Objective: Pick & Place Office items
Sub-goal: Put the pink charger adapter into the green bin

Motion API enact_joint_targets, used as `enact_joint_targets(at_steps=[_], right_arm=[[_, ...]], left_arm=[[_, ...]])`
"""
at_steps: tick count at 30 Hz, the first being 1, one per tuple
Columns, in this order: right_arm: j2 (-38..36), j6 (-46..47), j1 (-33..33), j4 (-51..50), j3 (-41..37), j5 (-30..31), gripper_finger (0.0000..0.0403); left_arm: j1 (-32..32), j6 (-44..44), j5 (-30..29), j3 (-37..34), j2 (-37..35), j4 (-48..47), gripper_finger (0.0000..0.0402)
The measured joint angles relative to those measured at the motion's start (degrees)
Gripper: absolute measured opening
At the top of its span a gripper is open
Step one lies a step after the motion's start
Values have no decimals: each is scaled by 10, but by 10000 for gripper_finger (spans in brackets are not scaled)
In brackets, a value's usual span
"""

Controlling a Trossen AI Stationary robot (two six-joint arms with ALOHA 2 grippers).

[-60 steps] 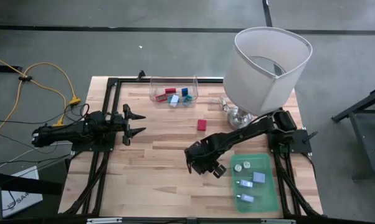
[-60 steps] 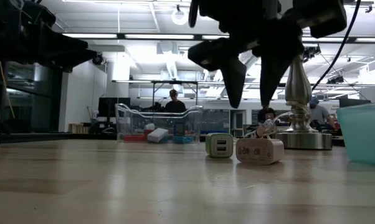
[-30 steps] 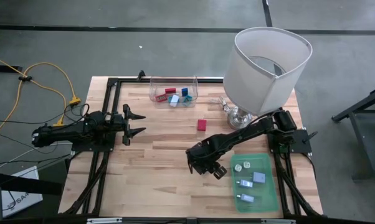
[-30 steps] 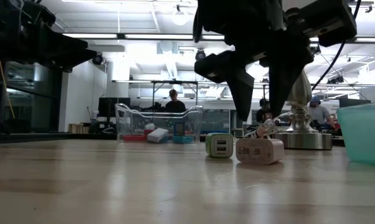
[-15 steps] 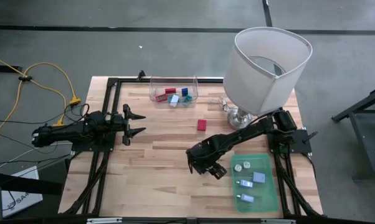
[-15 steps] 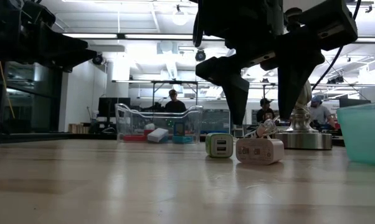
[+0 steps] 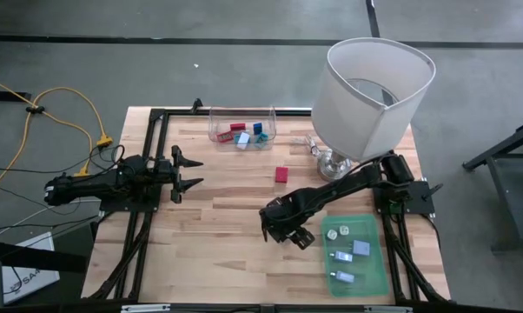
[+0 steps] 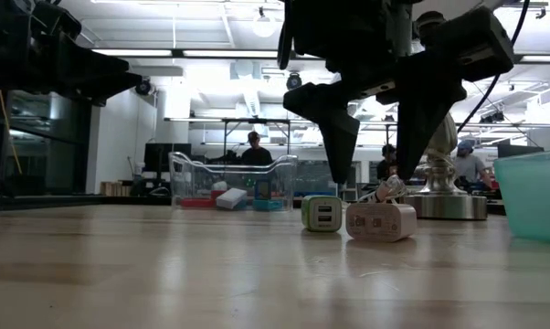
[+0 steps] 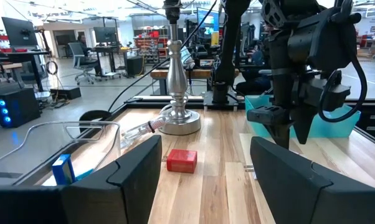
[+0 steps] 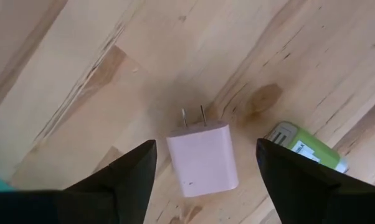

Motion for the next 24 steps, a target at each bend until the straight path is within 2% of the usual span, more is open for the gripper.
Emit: enact_joint_targets(at_steps=[24], right_arm=[[53, -9, 0, -6, 0, -1, 263]], left_arm=[[0, 0, 0, 0, 0, 4, 237]])
